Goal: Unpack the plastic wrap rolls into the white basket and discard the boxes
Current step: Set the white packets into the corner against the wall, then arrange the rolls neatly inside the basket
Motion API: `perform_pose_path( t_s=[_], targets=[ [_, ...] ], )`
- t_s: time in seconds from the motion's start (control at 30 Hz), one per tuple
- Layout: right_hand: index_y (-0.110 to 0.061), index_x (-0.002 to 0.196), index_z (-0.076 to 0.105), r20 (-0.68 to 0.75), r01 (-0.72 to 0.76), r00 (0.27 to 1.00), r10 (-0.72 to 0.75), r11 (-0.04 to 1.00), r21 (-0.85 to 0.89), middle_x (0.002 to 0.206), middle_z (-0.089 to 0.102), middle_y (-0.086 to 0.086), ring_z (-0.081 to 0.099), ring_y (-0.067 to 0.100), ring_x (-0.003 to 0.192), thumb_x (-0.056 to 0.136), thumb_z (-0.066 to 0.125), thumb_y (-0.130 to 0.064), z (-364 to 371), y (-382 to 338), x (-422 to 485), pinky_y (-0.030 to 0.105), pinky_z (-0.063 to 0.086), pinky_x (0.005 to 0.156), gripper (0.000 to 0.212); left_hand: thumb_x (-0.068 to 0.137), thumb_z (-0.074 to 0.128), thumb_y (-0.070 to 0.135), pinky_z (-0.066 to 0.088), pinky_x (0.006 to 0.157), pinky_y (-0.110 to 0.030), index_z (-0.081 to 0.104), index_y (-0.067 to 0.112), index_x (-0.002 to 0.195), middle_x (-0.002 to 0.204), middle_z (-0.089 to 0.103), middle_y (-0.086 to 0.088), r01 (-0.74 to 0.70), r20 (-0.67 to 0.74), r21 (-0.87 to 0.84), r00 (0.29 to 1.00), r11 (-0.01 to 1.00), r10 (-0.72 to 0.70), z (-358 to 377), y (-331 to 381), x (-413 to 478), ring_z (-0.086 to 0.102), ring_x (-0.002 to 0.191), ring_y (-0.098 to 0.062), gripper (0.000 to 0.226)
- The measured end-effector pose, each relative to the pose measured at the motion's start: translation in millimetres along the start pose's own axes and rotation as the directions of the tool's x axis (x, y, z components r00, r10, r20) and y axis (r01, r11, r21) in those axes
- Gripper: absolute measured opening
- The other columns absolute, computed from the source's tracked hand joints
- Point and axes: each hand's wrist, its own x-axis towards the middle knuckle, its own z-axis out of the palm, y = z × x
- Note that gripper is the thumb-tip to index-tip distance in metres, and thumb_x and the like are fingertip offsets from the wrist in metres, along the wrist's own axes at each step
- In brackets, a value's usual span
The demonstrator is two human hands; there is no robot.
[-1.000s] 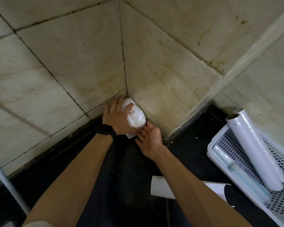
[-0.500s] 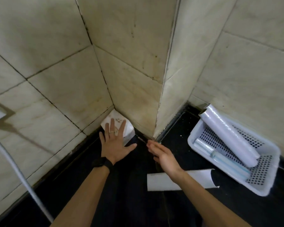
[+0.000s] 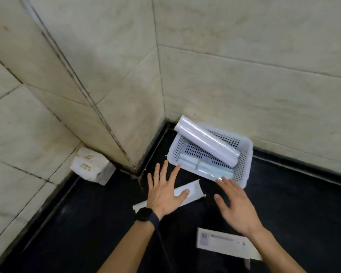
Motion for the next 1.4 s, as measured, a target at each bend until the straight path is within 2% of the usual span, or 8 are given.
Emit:
perform_pose_path(
  t_s=[0.23,0.37,0.6,0.67,0.83,0.97,1.17,1.4],
  targets=[
    [-0.028,0.16,-0.001,0.182,0.031,0.983,0.035,0.938,-0.346,0.167,-0.007,-0.007,-0.01,0.015,0.154,0.085,-0.005,-0.06,4,53,15,0.048,-0.002,0.122,0.081,0.09,0.038,0.068,-0.005,0.12,-0.052,0.015,0.039,0.154,0.165,0.008,-0.002,-0.103,0.117,0.137,0.989,0.985,0.087,1,39,38,-0.009,0.151,-0.023,0.073],
    [-0.029,0.16,0.007,0.104,0.024,0.995,0.009,0.949,-0.313,0.167,0.005,-0.007,-0.004,0.013,0.153,0.095,0.013,-0.056,16,62,11,0.05,-0.006,0.119,0.071,0.092,0.035,0.068,-0.003,0.121,-0.049,0.019,0.038,0.154,0.165,0.011,-0.003,-0.13,0.162,0.169,0.981,0.977,0.103,0,42,69,-0.005,0.152,-0.024,0.071],
    [-0.031,0.132,0.062,0.029,-0.063,0.997,0.068,0.988,-0.14,0.158,0.04,-0.001,0.032,0.016,0.146,0.103,0.037,-0.046,-11,49,63,0.03,0.01,0.122,0.042,0.099,0.038,0.043,0.01,0.122,-0.042,0.042,0.036,0.145,0.159,0.029,-0.002,-0.185,0.242,0.172,0.96,0.968,0.14,11,43,149,0.014,0.149,-0.022,0.047],
    [-0.024,0.131,0.063,0.034,-0.06,0.997,0.066,0.987,-0.151,0.153,0.045,-0.001,0.036,0.017,0.143,0.104,0.04,-0.038,-16,48,90,0.023,0.016,0.118,0.038,0.096,0.043,0.034,0.022,0.118,-0.04,0.046,0.033,0.141,0.152,0.039,-0.002,-0.199,0.272,0.191,0.952,0.961,0.142,18,41,167,0.027,0.142,-0.023,0.045],
    [-0.02,0.14,0.051,0.248,-0.121,0.952,0.177,0.967,-0.222,0.142,0.055,0.005,0.051,0.025,0.127,0.097,0.049,-0.027,-18,47,136,0.037,0.044,0.107,0.044,0.08,0.064,0.026,0.036,0.11,-0.045,0.047,0.025,0.139,0.142,0.047,-0.006,-0.24,0.395,0.281,0.911,0.929,0.116,32,41,194,0.036,0.134,-0.03,0.061],
    [-0.019,0.145,0.041,0.347,-0.096,0.907,0.238,0.919,-0.382,0.146,0.05,0.004,0.045,0.028,0.132,0.091,0.055,-0.027,-8,44,149,0.042,0.04,0.112,0.056,0.081,0.065,0.019,0.047,0.097,-0.042,0.052,0.024,0.128,0.128,0.057,-0.008,-0.269,0.383,0.334,0.914,0.903,0.13,35,43,203,0.049,0.12,-0.031,0.048],
    [-0.016,0.135,0.049,0.318,-0.068,0.917,0.242,0.879,-0.471,0.146,0.045,0.007,0.045,0.029,0.131,0.093,0.051,-0.035,1,47,156,0.043,0.042,0.109,0.047,0.086,0.06,0.021,0.041,0.107,-0.043,0.062,0.013,0.115,0.132,0.052,-0.015,-0.275,0.388,0.34,0.912,0.899,0.133,31,32,203,0.045,0.125,-0.032,0.03],
    [-0.024,0.127,0.053,0.445,-0.123,0.85,0.282,0.928,-0.352,0.134,0.055,0.003,0.057,0.023,0.115,0.083,0.056,-0.055,-7,46,159,0.037,0.048,0.097,0.054,0.089,0.067,0.028,0.046,0.068,-0.036,0.044,0.01,0.123,0.113,0.062,-0.014,-0.263,0.424,0.256,0.895,0.93,0.136,2,36,185,0.063,0.097,-0.032,0.044]
  ],
)
